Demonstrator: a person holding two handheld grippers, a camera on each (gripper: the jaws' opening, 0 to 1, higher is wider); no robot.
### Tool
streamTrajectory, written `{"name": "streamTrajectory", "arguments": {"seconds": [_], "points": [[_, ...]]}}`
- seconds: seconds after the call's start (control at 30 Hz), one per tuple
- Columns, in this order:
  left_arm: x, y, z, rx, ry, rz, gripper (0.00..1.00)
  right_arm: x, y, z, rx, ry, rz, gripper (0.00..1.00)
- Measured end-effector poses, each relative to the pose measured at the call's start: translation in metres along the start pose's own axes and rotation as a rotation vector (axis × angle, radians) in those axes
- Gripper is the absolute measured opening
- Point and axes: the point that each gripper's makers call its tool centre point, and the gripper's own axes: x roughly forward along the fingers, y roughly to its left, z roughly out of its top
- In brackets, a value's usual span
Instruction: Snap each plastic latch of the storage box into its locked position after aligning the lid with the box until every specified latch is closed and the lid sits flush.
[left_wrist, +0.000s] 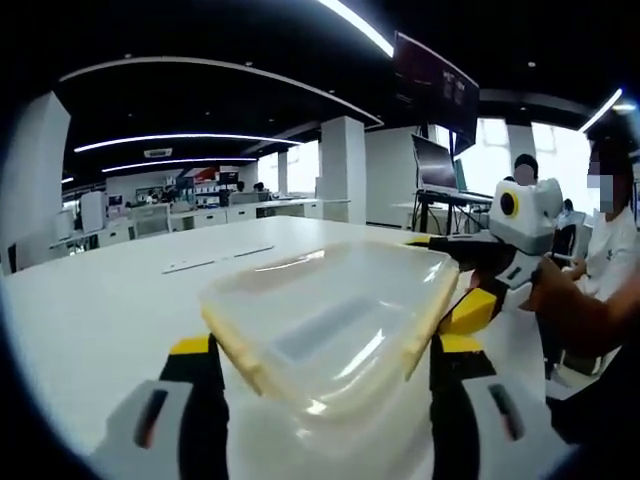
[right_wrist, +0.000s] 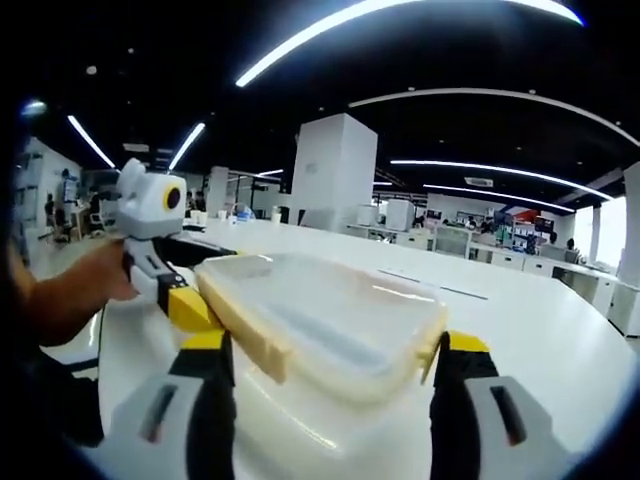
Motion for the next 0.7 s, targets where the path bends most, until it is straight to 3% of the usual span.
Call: {"name": "streamTrajectory", "arguments": {"seconds": [0.13, 0.7], "points": [[0.0027, 0.0009, 0.0004, -0.013, 0.003, 0.001, 0.81, -0.0019, -0.0006, -0.0067, -0.042, 0.026, -0.02, 0.75], [0.0069, -0.0023, -0.0009, -0.043, -0.013, -0.015, 0.8, 0.001, 0.0017, -0.0024, -0.027, 0.017, -0.002, 0.73]]}}
